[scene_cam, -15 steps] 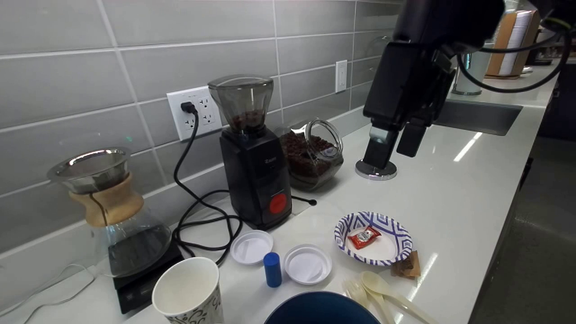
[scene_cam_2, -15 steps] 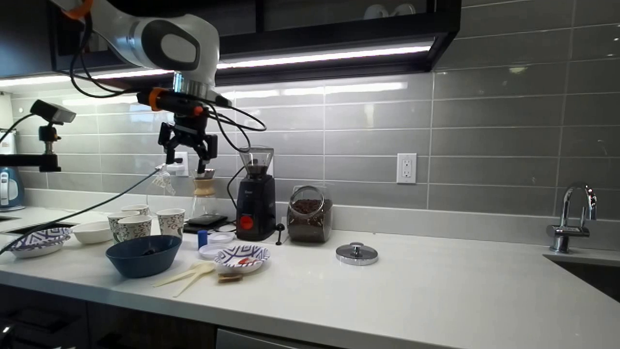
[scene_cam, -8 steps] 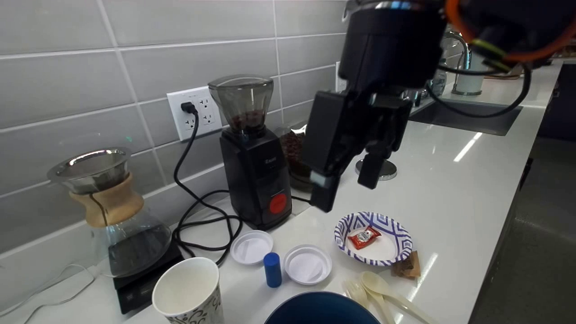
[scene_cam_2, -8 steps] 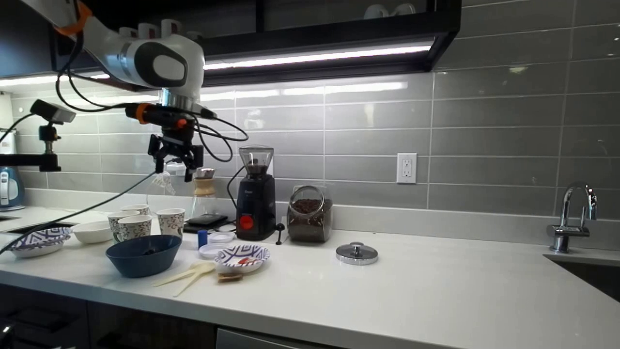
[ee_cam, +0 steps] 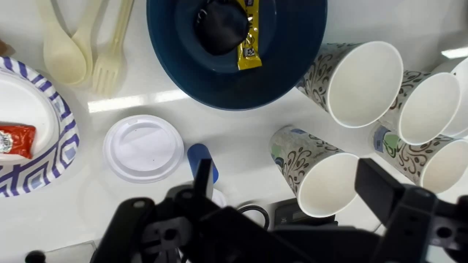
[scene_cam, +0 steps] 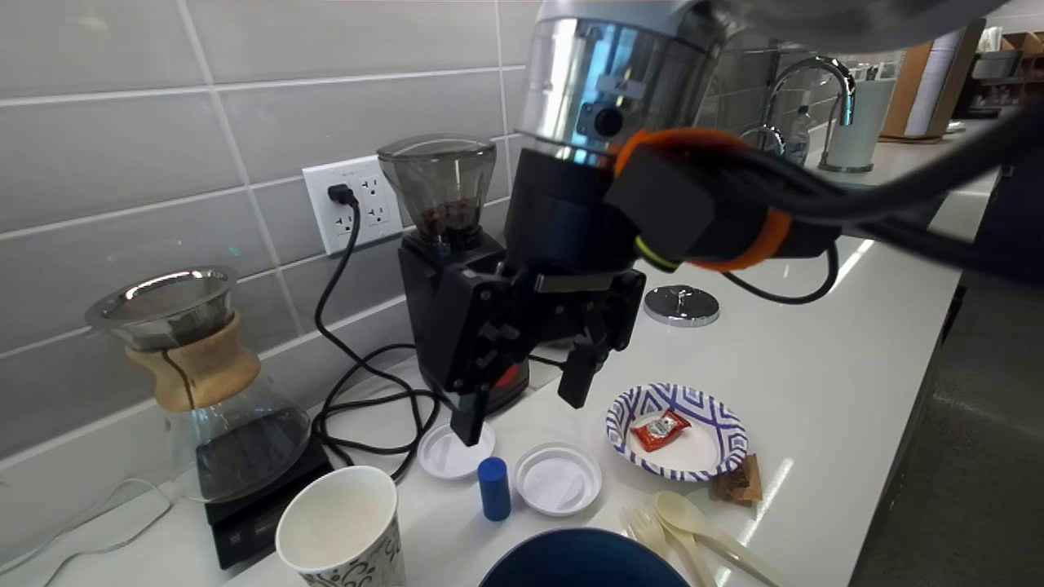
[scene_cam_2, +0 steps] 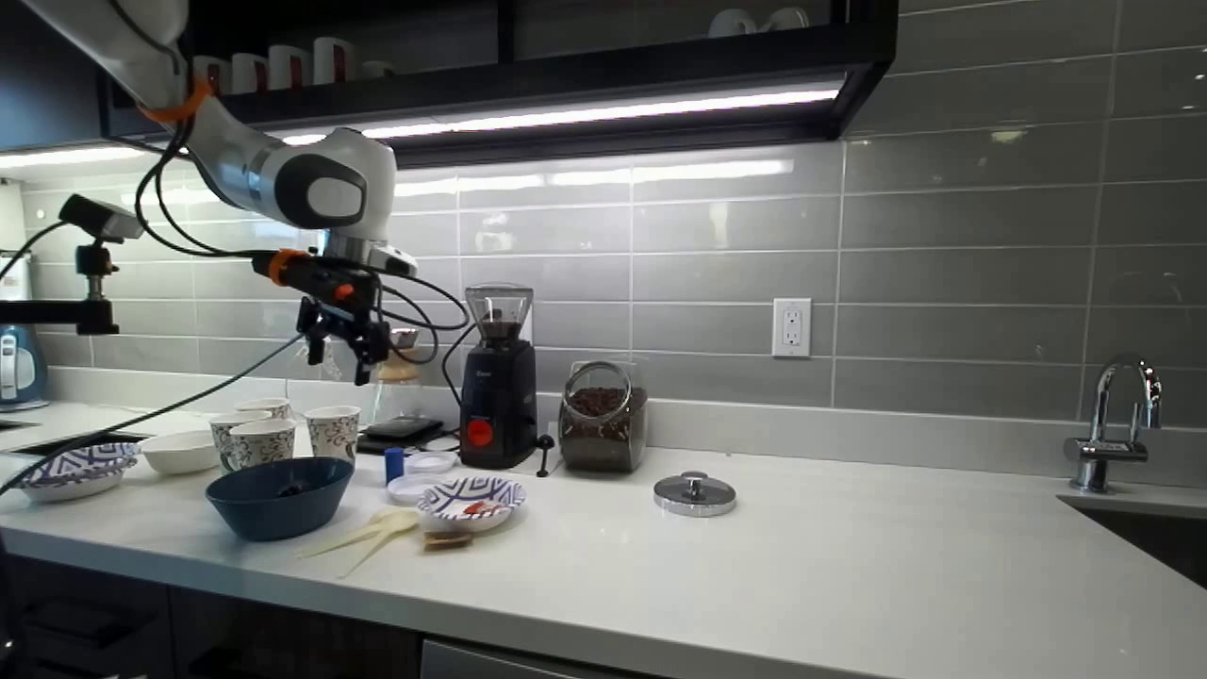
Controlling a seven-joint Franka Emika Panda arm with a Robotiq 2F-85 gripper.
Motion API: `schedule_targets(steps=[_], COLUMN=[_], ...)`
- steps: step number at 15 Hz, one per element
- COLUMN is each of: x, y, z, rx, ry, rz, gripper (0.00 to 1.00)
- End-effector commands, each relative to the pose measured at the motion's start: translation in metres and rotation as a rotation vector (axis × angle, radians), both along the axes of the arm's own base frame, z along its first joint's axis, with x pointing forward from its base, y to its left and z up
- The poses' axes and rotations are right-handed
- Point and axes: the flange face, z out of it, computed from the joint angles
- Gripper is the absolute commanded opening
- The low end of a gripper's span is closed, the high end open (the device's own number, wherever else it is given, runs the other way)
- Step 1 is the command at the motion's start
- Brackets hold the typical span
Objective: Move one paper cup to the right
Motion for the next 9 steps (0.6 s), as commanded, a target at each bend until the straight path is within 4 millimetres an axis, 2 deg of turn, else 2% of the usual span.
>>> schedule_targets(steps=[1, 4, 9], x=[0.026, 0.041, 0.053], y=[0.013, 0.026, 0.051], z=[-0.015, -0.036, -0.066], rx=[0.061, 0.095, 0.108], ry=[0.087, 0.16, 0.209], rz=[-0.015, -0.017, -0.023], gripper=[1.0, 1.0, 1.0])
